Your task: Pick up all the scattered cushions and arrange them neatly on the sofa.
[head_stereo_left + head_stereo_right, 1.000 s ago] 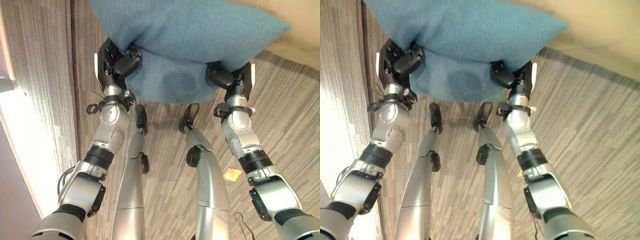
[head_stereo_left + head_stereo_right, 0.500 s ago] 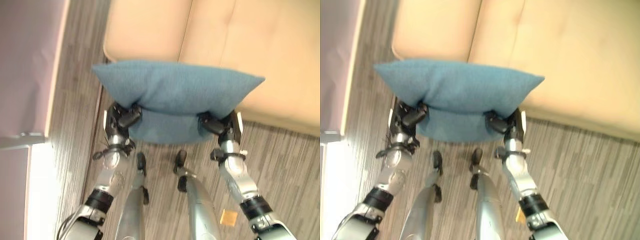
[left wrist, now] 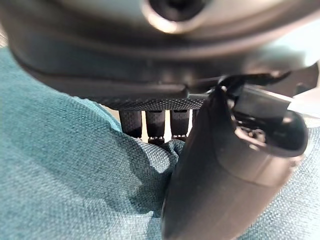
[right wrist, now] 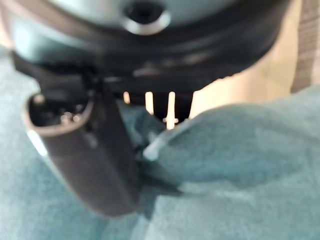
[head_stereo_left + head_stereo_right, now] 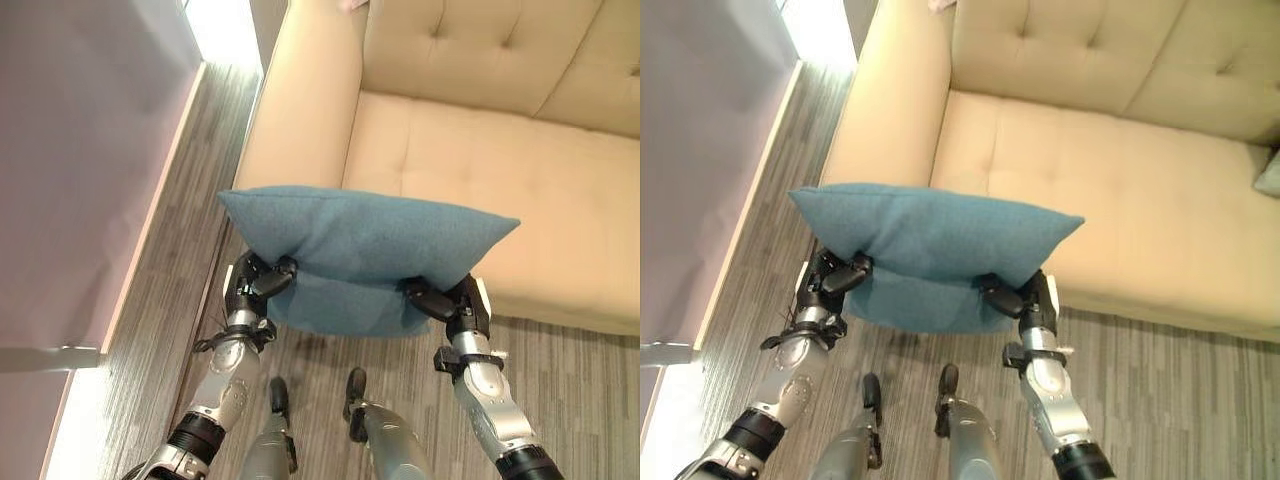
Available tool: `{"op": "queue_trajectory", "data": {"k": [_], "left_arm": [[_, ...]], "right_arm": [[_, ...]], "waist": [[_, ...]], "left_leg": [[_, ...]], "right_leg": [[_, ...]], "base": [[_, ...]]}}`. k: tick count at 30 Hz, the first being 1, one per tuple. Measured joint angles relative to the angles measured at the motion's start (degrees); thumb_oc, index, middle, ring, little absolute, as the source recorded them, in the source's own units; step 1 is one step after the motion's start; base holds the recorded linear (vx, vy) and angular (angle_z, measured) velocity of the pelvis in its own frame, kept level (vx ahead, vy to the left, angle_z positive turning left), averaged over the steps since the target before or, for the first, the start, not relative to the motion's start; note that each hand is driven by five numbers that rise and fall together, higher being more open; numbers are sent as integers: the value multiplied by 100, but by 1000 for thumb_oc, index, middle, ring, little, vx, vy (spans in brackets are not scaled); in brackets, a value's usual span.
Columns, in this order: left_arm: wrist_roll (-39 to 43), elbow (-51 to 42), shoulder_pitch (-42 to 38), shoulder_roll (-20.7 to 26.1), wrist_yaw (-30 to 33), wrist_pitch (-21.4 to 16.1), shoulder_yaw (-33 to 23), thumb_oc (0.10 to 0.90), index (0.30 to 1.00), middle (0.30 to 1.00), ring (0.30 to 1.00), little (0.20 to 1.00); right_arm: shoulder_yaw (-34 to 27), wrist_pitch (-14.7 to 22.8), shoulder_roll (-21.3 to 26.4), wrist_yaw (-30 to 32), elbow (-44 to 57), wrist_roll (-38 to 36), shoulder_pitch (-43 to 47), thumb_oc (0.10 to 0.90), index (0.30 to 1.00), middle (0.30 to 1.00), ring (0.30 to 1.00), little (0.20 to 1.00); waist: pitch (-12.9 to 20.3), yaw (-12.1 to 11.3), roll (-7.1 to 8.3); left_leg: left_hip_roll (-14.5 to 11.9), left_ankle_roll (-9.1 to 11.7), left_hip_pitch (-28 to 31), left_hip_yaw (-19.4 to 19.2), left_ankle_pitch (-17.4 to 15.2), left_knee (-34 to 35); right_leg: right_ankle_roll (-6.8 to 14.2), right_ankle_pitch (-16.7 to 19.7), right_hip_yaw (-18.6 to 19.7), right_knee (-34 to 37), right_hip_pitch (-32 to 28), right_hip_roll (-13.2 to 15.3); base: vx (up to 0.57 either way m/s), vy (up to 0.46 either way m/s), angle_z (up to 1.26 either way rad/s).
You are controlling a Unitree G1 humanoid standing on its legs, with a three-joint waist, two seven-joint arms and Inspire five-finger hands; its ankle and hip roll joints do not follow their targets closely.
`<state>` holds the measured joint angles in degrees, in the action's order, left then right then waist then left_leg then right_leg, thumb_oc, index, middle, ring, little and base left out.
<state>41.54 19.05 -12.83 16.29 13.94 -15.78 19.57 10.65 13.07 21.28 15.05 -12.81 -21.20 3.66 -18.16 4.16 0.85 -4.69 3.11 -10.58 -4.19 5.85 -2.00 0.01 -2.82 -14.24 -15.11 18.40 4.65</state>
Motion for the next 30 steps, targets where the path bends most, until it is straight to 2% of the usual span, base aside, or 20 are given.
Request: {"op": "queue_trajectory", "data": {"k": [4, 5, 6, 7, 9, 12, 13, 14, 15, 16, 17, 18, 19, 20, 22, 23, 24, 26, 27, 30], "left_arm": [[-80, 1, 91, -29, -83, 80, 65, 400, 300, 300, 300, 300], [-119, 4, 94, -18, -89, 146, 147, 400, 300, 300, 300, 300], [-135, 4, 77, -4, -104, 179, 178, 400, 300, 300, 300, 300], [-190, 11, 99, -59, -118, 214, 176, 400, 300, 300, 300, 300], [-229, 16, 165, -69, -118, 232, 169, 400, 300, 300, 300, 300], [-229, 14, 426, 39, -118, 250, 50, 400, 300, 300, 300, 300], [-233, -1, 506, 27, -176, 251, 43, 400, 300, 300, 300, 300], [-234, -10, 515, 37, -208, 249, 37, 400, 300, 300, 300, 300], [-235, -26, 524, 70, -218, 248, 38, 400, 300, 300, 300, 300], [-235, -37, 552, 105, -219, 249, 27, 400, 300, 300, 300, 300], [-235, -41, 588, 137, -219, 253, -20, 400, 300, 300, 300, 300], [-235, -48, 608, 160, -219, 253, -43, 400, 300, 300, 300, 300], [-236, -84, 599, 183, -220, 255, -66, 400, 300, 300, 300, 300], [-237, -145, 597, 232, -221, 252, -77, 400, 300, 300, 300, 300], [-237, -175, 609, 328, -227, 262, -185, 400, 300, 300, 300, 300], [-238, -173, 619, 332, -228, 259, -237, 400, 300, 300, 300, 300], [-237, -170, 642, 343, -228, 259, -300, 400, 300, 300, 300, 300], [-238, -175, 645, 364, -254, 260, -317, 400, 300, 300, 300, 300], [-239, -175, 643, 356, -256, 261, -327, 400, 300, 300, 300, 300], [-242, -159, 643, 298, -310, 268, -318, 400, 300, 300, 300, 300]], "right_arm": [[-44, -52, 19, -30, 1, -5, -184, 400, 300, 300, 300, 300], [-99, -111, 31, -41, 0, -8, -270, 400, 300, 300, 300, 300], [-135, -135, 29, -39, -3, -15, -294, 400, 300, 300, 300, 300], [-187, -178, 38, -39, -3, -15, -302, 400, 300, 300, 300, 300], [-210, -186, 45, -43, -3, -9, -264, 400, 300, 300, 300, 300], [-93, -242, -16, -121, 18, 27, -336, 400, 300, 300, 300, 300], [-58, -245, 64, -160, 56, 46, -415, 400, 300, 300, 300, 300], [-63, -264, 52, -178, 56, 46, -400, 400, 300, 300, 300, 300], [-66, -266, 30, -188, 56, 46, -398, 400, 300, 300, 300, 300], [-34, -269, 3, -189, 58, 48, -402, 400, 300, 300, 300, 300], [-28, -291, -39, -241, 61, 65, -398, 400, 300, 300, 300, 300], [-5, -307, -52, -253, 65, 68, -379, 400, 300, 300, 300, 300], [-5, -310, -96, -254, 78, 68, -392, 400, 300, 300, 300, 300], [3, -334, -174, -260, 83, 69, -371, 400, 300, 300, 300, 300], [14, -382, -271, -332, 82, 70, -338, 400, 300, 300, 300, 300], [28, -396, -287, -385, 76, 78, -326, 400, 300, 300, 300, 300], [48, -406, -285, -487, 85, 103, -327, 400, 300, 300, 300, 300], [65, -410, -255, -508, 100, 126, -330, 400, 300, 300, 300, 300], [65, -410, -241, -515, 123, 130, -340, 400, 300, 300, 300, 300], [9, -413, -192, -517, 144, 209, -357, 400, 300, 300, 300, 300]], "waist": [[58, 11, 22], [132, 24, 65], [159, 23, 142], [201, -36, 261], [219, -203, 280], [264, -168, 235], [402, -155, 105], [415, -186, 105], [436, -211, 142], [486, -188, 217], [532, -210, 294], [544, -277, 310], [553, -173, 297], [549, -154, 306], [546, -187, 295], [533, -238, 268], [540, -331, 243], [540, -322, 241], [538, -266, 227], [543, -104, 228]], "left_leg": [[27, -6, -103, 167, -16, -445], [49, 44, -309, 178, -54, -757], [157, 162, -507, 232, -257, -927], [454, 98, -748, 441, -395, -799], [615, 56, -923, 703, -383, -669], [636, -90, -442, 828, -441, -167], [549, -148, -273, 794, -369, -94], [527, -375, -214, 683, -135, -72], [503, -414, -149, 422, -32, -38], [562, -483, -83, 244, -81, -22], [613, -613, 82, -155, -167, 45], [635, -645, 154, -312, -192, 62], [694, -656, 207, -337, -245, 32], [680, -681, 239, -461, -302, 28], [618, -695, 385, -651, -372, 73], [578, -746, 527, -763, -429, 172], [547, -754, 643, -897, -436, 254], [559, -690, 818, -910, -457, 425], [547, -675, 845, -884, -462, 459], [566, -584, 959, -771, -421, 608]], "right_leg": [[-80, -59, 132, -7, -87, -8], [-195, -118, 238, 20, -91, -19], [-293, -70, 447, 79, -85, -41], [-296, 66, 758, 277, -97, -57], [-292, 143, 1035, 421, -131, -189], [-159, 225, 1428, 732, -563, -466], [-103, 207, 1634, 729, -573, -636], [-38, 186, 1759, 668, -565, -663], [37, 147, 1764, 575, -528, -606], [108, 135, 1721, 521, -472, -474], [196, 104, 1752, 396, -433, -335], [279, 47, 1708, 272, -394, -249], [526, -84, 1593, 68, -431, -86], [611, 11, 1574, -49, -321, -72], [843, -12, 1102, -376, -176, 35], [862, -147, 648, -455, -140, 163], [827, -95, 292, -197, -176, 327], [787, 145, 176, 341, -178, 448], [750, 237, 196, 522, -69, 469], [851, 717, 282, 1324, 18, 481]], "base": [[142, 1, -12], [99, 40, 3], [95, 66, -8], [140, 94, -30], [273, 144, -74], [255, 167, -114], [182, 181, -111], [153, 201, -118], [116, 184, -101], [116, 188, -119], [65, 111, -119], [77, 152, -99], [60, 116, -63], [116, 132, -58], [195, 33, -58], [285, -14, -69], [231, -40, -58], [265, -64, -32], [215, -79, -4], [190, -117, 35]]}}
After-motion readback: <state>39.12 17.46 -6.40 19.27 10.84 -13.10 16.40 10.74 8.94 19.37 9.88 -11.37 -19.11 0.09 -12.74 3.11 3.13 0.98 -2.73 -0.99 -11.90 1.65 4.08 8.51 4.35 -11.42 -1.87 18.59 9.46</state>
